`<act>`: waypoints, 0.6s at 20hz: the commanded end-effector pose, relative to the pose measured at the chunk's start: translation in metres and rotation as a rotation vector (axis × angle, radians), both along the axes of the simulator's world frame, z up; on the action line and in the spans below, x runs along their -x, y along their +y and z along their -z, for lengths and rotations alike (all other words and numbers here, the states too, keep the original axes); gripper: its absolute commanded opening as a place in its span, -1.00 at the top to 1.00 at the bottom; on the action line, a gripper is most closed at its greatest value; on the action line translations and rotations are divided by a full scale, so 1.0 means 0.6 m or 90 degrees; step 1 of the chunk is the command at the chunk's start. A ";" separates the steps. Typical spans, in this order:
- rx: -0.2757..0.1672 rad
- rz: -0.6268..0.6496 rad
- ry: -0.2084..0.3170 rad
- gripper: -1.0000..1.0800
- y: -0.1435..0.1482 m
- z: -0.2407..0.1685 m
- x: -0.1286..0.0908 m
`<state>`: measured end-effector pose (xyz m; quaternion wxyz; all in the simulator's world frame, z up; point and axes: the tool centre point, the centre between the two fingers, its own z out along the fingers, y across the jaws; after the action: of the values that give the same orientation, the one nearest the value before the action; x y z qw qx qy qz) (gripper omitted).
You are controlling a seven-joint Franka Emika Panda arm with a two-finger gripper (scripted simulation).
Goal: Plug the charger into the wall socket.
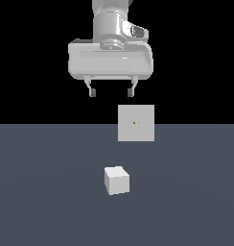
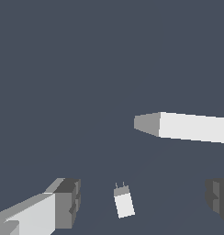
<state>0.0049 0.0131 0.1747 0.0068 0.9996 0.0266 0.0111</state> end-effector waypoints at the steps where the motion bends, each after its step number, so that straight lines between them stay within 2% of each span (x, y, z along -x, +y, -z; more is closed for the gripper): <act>1: 0.000 0.000 0.000 -0.92 0.000 0.000 0.000; 12: -0.002 -0.021 -0.006 -0.92 0.000 0.026 0.029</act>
<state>-0.0080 0.0132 0.1633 0.0055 0.9991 0.0391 0.0151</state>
